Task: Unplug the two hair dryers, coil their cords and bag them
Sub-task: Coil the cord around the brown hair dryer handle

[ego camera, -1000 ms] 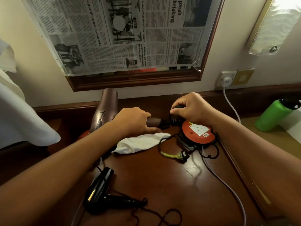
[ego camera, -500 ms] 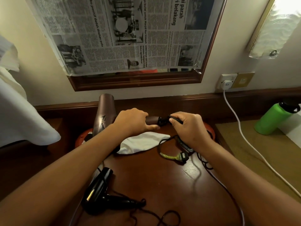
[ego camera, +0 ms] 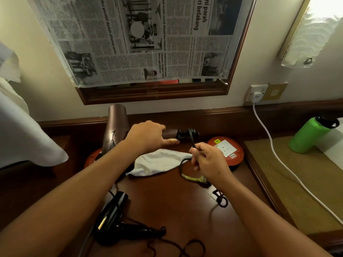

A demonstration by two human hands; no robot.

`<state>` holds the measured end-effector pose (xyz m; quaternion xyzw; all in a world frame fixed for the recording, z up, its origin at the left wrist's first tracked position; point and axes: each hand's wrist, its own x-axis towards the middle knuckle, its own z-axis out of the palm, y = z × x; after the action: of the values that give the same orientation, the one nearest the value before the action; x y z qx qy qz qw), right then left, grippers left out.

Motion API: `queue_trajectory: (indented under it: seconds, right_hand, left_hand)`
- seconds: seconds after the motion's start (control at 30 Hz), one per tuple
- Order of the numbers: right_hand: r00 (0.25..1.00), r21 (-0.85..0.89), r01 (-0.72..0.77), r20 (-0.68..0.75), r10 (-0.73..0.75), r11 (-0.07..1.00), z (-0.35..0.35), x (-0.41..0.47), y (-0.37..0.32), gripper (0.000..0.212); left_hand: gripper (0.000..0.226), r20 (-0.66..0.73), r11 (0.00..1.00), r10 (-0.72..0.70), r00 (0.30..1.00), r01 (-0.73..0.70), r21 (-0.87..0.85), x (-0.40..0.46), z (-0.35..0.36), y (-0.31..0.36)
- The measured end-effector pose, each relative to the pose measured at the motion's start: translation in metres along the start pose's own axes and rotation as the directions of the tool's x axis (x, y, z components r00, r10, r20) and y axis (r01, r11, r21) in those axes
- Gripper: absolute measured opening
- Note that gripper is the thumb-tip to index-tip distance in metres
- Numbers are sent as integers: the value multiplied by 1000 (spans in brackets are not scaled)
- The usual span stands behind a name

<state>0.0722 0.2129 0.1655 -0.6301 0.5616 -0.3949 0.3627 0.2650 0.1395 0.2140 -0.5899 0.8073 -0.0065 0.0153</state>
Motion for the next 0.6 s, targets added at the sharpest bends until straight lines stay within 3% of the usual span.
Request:
queue_trajectory:
  seconds: [0.23, 0.33, 0.43, 0.5, 0.6]
  right_hand:
    - [984, -129, -82, 147, 101, 988, -13, 6, -1, 27]
    - [970, -111, -163, 163, 180, 980, -10, 6, -2, 38]
    - [936, 89, -286, 238, 258, 954, 1, -3, 0, 50]
    - [918, 293, -337, 315, 243, 895, 5, -10, 1, 48]
    - [906, 461, -367, 373, 199, 808, 4, -12, 4, 44]
  left_hand:
    - [64, 11, 1000, 3, 1000, -3, -15, -2, 0, -3]
    - [62, 0, 999, 9, 1000, -9, -42, -2, 0, -4]
    - [61, -33, 993, 20, 999, -24, -118, -1, -6, -8]
    - [61, -45, 993, 30, 999, -35, -114, -1, -8, -9]
    - [56, -62, 988, 34, 998, -43, -145, -1, -9, -10]
